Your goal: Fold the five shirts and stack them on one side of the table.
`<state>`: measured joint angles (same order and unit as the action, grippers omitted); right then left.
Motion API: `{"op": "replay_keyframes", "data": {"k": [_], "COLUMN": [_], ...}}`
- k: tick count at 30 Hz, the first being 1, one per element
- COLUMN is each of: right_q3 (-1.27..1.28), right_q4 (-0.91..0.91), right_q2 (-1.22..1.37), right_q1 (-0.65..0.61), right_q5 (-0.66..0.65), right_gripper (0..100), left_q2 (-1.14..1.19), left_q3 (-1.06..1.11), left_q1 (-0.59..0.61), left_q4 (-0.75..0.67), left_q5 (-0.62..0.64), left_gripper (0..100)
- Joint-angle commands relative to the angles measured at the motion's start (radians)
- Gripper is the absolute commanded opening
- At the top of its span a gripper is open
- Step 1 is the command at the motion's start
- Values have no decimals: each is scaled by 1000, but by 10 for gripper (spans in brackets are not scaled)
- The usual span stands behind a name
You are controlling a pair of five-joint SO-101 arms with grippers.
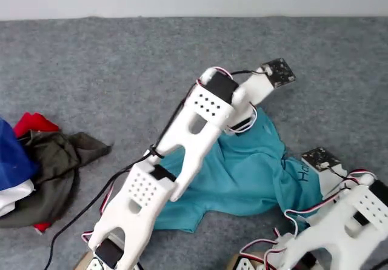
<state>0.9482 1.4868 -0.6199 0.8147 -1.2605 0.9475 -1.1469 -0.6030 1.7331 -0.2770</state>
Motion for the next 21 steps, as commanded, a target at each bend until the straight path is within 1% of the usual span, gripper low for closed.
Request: {"op": "replay_keyframes", "data": {"k": [1, 8, 14, 16, 19, 21], "right_q3": [-6, -6, -6, -6, -6, -6], "right_q4": [8, 10, 8, 8, 8, 7], "right_q2": [-35, -35, -36, -36, -36, -36], "right_q1": [2, 4, 1, 1, 1, 1], "right_q5": [17, 20, 52, 52, 52, 52], "right_gripper": [9, 9, 9, 9, 9, 9], "left_q2": [58, 221, 298, 305, 305, 305], "left_q3": [-117, -262, -292, -292, -308, -344], "left_q1": [-11, -9, -37, -52, -72, -72], "left_q4": [18, -43, -107, -123, -121, -103], "left_q5": [2, 2, 2, 2, 2, 2], "left_gripper": [171, 171, 164, 130, 22, 17]}}
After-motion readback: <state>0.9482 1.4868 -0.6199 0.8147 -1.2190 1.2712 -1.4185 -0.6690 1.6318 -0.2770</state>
